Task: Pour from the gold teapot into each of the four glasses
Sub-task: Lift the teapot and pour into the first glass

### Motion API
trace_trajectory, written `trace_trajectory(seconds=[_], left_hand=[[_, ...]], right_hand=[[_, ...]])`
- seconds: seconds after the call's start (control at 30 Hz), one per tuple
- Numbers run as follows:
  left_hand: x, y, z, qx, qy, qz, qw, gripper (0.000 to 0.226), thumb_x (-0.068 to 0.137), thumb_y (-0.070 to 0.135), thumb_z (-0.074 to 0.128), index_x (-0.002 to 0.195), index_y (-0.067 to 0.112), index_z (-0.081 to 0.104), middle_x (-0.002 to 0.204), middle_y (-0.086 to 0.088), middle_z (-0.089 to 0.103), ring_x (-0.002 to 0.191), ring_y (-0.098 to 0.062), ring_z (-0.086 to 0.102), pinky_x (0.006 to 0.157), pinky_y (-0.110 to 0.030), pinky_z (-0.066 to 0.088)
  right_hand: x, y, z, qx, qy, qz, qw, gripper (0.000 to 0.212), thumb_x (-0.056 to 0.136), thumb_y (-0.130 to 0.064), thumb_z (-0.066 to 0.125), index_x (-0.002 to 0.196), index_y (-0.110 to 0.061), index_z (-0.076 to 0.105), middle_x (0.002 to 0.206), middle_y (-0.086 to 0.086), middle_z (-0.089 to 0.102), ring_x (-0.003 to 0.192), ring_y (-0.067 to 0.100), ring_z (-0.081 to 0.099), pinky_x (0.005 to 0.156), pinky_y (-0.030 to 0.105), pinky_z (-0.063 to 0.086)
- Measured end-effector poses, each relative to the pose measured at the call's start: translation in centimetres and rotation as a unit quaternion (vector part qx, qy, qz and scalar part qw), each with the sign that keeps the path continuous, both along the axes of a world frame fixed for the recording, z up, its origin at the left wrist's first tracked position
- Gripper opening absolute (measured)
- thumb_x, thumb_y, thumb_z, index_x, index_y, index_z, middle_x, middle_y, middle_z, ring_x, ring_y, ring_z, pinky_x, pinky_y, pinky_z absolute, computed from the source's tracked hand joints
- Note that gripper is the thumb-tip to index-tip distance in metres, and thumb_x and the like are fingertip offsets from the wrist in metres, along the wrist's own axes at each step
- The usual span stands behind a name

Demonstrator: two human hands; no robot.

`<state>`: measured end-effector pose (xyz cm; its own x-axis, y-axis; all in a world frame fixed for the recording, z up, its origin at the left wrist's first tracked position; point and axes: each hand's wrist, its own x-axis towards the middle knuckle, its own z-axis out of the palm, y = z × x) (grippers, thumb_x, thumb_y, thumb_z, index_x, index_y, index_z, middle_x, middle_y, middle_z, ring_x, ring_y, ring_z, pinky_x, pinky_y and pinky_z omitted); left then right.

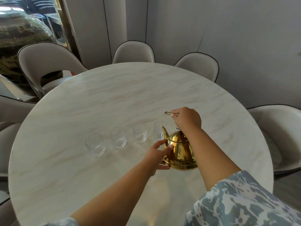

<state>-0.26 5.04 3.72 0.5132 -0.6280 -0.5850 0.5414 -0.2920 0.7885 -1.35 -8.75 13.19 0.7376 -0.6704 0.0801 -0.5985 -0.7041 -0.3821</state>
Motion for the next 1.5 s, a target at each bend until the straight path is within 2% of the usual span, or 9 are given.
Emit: trace_trajectory(seconds=[0.1,0.43,0.6,0.73,0.93,1.5], left_hand=[[0.0,-0.1,-0.1,0.003,-0.003,-0.002,1.0,0.054,0.086,0.033,0.072,0.135,0.032,0.052,0.103,-0.01,0.069,0.105,-0.04,0.067,0.084,-0.051,0.059],[-0.1,-0.5,0.3,0.0,0.006,-0.007,1.0,0.052,0.086,0.033,0.072,0.135,0.031,0.053,0.104,-0.01,0.066,0.102,-0.039,0.068,0.079,-0.048,0.062],[0.1,-0.5,0.5,-0.001,0.004,-0.011,1.0,0.053,0.086,0.033,0.071,0.136,0.031,0.052,0.117,-0.016,0.064,0.103,-0.04,0.068,0.081,-0.049,0.061],[0.2,-0.4,0.5,-0.008,0.007,-0.016,1.0,0.053,0.087,0.033,0.071,0.137,0.031,0.052,0.11,-0.014,0.064,0.1,-0.039,0.069,0.081,-0.049,0.061],[0.3,-0.1,0.4,-0.021,0.013,-0.022,0.999,0.051,0.089,0.031,0.069,0.137,0.028,0.051,0.099,-0.011,0.065,0.081,-0.032,0.071,0.074,-0.044,0.063],[0.2,0.2,0.9,-0.013,0.018,-0.028,0.999,0.052,0.088,0.035,0.069,0.137,0.03,0.052,0.111,-0.014,0.064,0.089,-0.036,0.072,0.073,-0.043,0.063]], right_hand=[[-0.2,-0.1,-0.1,0.002,-0.003,-0.001,1.0,0.032,0.099,-0.03,0.056,0.127,-0.023,0.068,0.116,0.004,0.074,0.103,0.024,0.069,0.078,0.03,0.054],[0.0,-0.6,0.2,0.0,0.005,-0.003,1.0,0.03,0.099,-0.027,0.057,0.125,-0.021,0.069,0.115,0.003,0.074,0.101,0.024,0.069,0.071,0.025,0.048],[0.4,-0.8,0.2,0.003,0.008,-0.005,1.0,0.029,0.098,-0.026,0.058,0.124,-0.021,0.07,0.116,0.003,0.073,0.105,0.025,0.068,0.076,0.029,0.052],[0.7,-0.8,0.3,-0.004,0.016,-0.007,1.0,0.029,0.098,-0.026,0.058,0.124,-0.022,0.07,0.115,0.004,0.074,0.104,0.025,0.068,0.077,0.03,0.053],[1.2,-0.8,0.3,-0.006,0.034,-0.011,0.999,0.028,0.097,-0.024,0.057,0.121,-0.023,0.072,0.109,0.004,0.075,0.098,0.026,0.069,0.069,0.028,0.051],[1.6,-0.6,0.7,-0.002,0.054,-0.018,0.998,0.026,0.095,-0.018,0.059,0.116,-0.025,0.074,0.102,0.002,0.075,0.092,0.024,0.069,0.064,0.027,0.048]])
